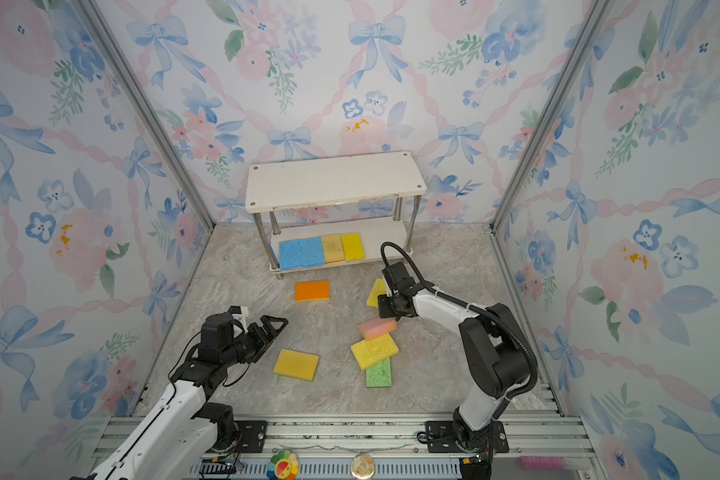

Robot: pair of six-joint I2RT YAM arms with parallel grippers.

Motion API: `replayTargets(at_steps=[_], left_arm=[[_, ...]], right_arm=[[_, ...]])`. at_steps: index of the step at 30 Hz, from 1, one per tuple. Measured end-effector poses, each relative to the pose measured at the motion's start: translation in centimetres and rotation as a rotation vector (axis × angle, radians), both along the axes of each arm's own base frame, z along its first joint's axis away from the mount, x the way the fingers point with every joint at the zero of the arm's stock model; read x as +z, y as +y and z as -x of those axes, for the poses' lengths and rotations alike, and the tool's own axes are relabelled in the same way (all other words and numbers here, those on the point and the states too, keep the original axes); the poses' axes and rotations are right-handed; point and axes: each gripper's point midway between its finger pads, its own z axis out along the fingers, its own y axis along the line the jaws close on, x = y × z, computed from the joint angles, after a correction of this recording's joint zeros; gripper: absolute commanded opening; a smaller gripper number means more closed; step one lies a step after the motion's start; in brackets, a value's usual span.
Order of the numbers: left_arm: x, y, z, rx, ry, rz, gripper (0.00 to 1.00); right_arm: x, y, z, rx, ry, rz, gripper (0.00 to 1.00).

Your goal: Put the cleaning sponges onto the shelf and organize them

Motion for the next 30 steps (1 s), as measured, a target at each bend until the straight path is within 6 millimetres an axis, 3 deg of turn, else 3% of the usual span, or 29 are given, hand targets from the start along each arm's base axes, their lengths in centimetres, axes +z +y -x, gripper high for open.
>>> replayTargets(at_steps=[7,11,14,18,21,23,25,27,30], left_arm=[[2.5,-3.1,-1.9,-0.064,-0.067,0.155,0.98],[4.8,-5.0,-3.4,-0.109,-0.099,0.232,0.98],[7.9,-7.1,-4.5,-0.17,-0.16,0.295,0.98],[11.6,-10.2,-4.9,-0.262,-0.23,0.358,0.98],[13.2,-11.9,-4.9,-0.311,-0.255,0.388,0.95],[13.6,-12.2,-5.0,-0.316,-0.257,0.399,0.88],[13.7,-12.3,-5.0,-0.315,-0.256,0.407,0.7],[13.8,-12.3,-5.0,-0.314,-0.256,0.412,0.6],[13.8,-12.4,-5.0,-0.313,-0.254,0.413,0.13]], right_arm=[[7.0,2.8,2.3,0.233,-0.104,-0.099,0.0],[9.2,4.6,4.0,0.346,-0.116,-0.142,0.0],[10.6,6.4,5.9,0.434,-0.124,-0.177,0.0],[12.7,8.5,8.1,0.523,-0.146,-0.217,0.0],[14.1,9.7,9.1,0.572,-0.167,-0.236,0.0],[14.7,10.2,9.6,0.591,-0.177,-0.243,0.0],[14.9,10.4,9.9,0.603,-0.181,-0.245,0.0],[15.0,10.5,10.0,0.607,-0.183,-0.246,0.0],[15.1,10.6,10.2,0.612,-0.184,-0.248,0.0]])
